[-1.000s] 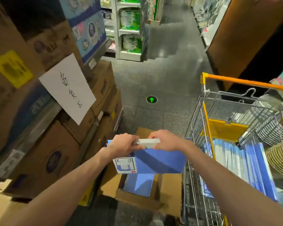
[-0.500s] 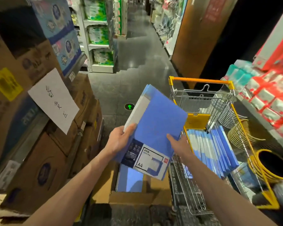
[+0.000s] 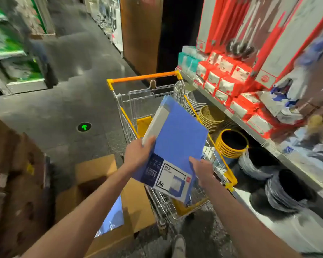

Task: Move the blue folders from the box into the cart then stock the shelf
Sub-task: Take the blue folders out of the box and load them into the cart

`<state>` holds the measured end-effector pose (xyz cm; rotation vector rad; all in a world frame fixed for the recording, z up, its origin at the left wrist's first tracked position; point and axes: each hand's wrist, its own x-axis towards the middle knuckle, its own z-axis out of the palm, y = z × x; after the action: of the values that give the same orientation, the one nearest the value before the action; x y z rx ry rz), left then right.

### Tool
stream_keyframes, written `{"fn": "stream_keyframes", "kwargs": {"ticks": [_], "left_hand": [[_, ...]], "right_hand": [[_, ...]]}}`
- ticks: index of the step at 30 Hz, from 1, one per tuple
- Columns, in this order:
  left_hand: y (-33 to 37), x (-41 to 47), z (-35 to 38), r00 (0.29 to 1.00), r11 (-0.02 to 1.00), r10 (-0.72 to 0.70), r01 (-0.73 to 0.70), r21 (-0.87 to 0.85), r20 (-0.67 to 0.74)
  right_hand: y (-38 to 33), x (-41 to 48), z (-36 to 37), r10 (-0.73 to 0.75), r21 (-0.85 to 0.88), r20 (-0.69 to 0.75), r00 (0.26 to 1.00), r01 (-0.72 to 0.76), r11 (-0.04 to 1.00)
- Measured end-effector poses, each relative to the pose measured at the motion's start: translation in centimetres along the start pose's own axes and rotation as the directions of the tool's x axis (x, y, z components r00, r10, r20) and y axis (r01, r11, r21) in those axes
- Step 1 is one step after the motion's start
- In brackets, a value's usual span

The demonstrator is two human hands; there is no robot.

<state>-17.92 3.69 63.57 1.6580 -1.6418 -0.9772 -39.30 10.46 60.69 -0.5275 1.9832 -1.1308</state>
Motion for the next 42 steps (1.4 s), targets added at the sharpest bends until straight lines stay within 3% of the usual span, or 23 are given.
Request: {"fn": "stream_keyframes", "kwargs": {"ticks": [3,6,10,12,16,25,29,38,40,42], "left_hand": [[3.1,2.3,5.4,0.989,0.968,0.145,-0.150,0.200,0.038],[5.0,4.8,10.5,0.969,0.896,0.214,-0.244,0.372,0.120],[5.2,6.7,16.3,0.938,0.838,0.218,-0.321,0.441,0.270],[4.6,6.5,17.1,0.913,0.811,0.231,-0.371,0.452,0.335],[3.5,6.9,19.9,0.851,0.747,0.223,-0.463,0.478,0.475],[-2.5,8.0,24.8,0.858,0.772,0.062,-0.365,0.520,0.510],[-5.4,7.6,27.7,0.869,0.799,-0.006,-0.294,0.524,0.496],[-10.9,6.2,31.2,0.839,0.825,-0.105,-0.226,0.518,0.533],[-11.5,6.0,30.8,0.847,0.842,-0.154,-0.157,0.516,0.509],[-11.5,5.9,29.9,0.866,0.833,-0.124,-0.176,0.525,0.485]], "right_hand": [[0.2,4.3,-3.3,0.086,0.064,-0.035,0.996,-0.083,0.994],[-0.4,9.6,-5.2,0.064,0.130,-0.034,0.997,-0.059,0.990],[2.2,19.3,-6.8,0.085,0.119,-0.008,0.996,-0.084,0.989],[0.3,17.9,-7.2,0.089,0.097,-0.003,0.996,-0.089,0.991],[-0.2,18.8,-7.5,0.235,0.156,0.126,0.964,-0.253,0.955],[4.1,22.4,-5.6,0.372,0.058,0.286,0.883,-0.404,0.913],[7.0,23.9,-3.9,0.427,-0.015,0.277,0.861,-0.440,0.898],[13.0,25.9,-3.0,0.484,-0.243,0.261,0.835,-0.428,0.871],[13.5,25.8,-3.0,0.485,-0.269,0.272,0.831,-0.418,0.868],[13.6,25.5,-2.6,0.481,-0.293,0.278,0.831,-0.404,0.867]]}}
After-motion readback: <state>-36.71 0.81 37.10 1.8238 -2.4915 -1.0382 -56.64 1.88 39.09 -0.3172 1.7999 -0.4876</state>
